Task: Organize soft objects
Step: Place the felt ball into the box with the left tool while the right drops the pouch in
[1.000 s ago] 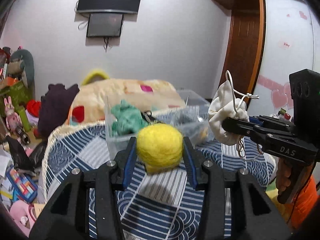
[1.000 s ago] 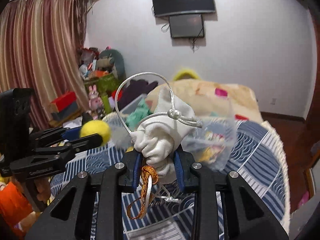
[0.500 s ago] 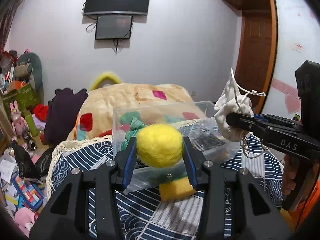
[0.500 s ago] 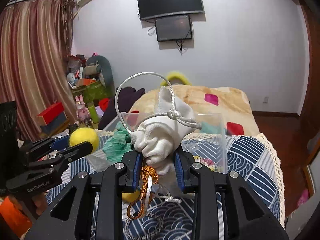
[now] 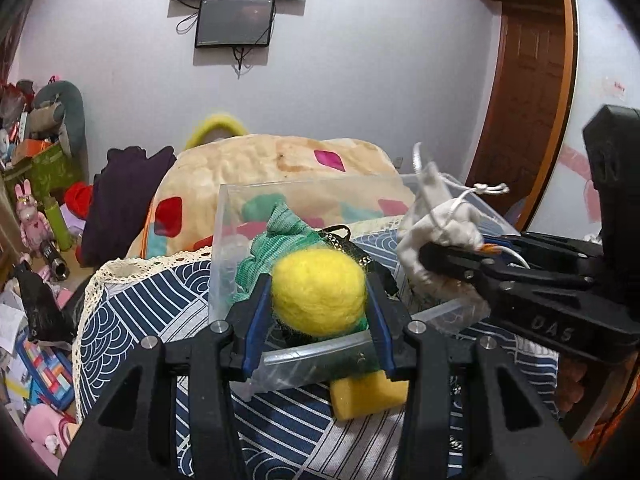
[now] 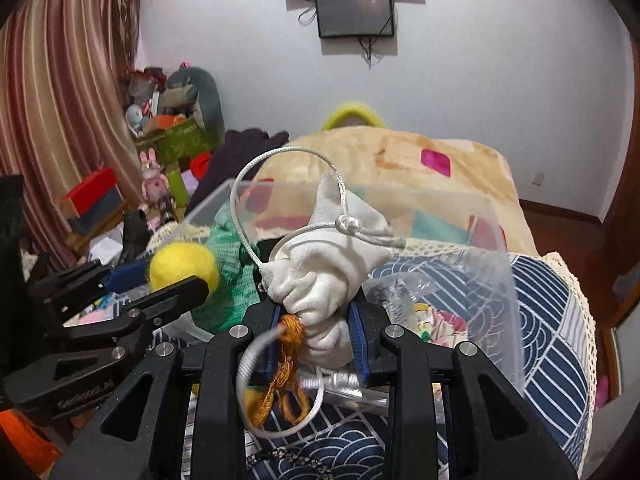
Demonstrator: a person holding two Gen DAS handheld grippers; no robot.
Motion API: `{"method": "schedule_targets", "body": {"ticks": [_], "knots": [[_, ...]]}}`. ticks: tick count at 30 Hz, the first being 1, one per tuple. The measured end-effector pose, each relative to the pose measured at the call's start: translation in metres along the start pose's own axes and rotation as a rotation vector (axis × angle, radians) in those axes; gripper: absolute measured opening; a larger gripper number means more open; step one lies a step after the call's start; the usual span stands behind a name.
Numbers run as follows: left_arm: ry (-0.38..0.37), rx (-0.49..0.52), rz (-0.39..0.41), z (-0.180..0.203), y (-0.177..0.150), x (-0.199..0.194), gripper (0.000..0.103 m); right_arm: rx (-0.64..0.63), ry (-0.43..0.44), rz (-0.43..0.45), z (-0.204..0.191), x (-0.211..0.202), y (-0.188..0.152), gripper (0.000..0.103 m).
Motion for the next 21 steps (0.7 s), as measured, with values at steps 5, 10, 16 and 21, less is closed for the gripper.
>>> {"method": "schedule_targets", "body": {"ticks": [5, 10, 16, 21], "knots": [[0.019, 0.025, 0.002, 0.005, -0.001, 0.0, 0.053, -0.022, -0.036, -0.019, 0.0, 0.001, -0.004, 0.035], [0.001, -0.009, 0.001, -0.002, -0.002, -0.004, 0.065, -0.008, -0.03, -0.005, 0.006, -0.011, -0.004, 0.058], [-0.011, -0.005, -0.008, -0.007, -0.005, -0.013, 0.068, -0.028, -0.035, 0.027, 0.007, -0.029, -0.01, 0.068], [-0.002, 0.006, 0.006, -0.004, -0.007, -0.027, 0.07, -0.045, -0.043, 0.069, 0.007, -0.046, -0.012, 0.071]]}}
Point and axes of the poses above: each gripper's, at about its wrist camera, not at the fingertips, and x roughly the way its jaws point, z to its right, y to its top, the point moved 2 cm from there along x, roughly the way its jaws point, and after that the axes turned 5 degrees about x, right-handed, at the moved point
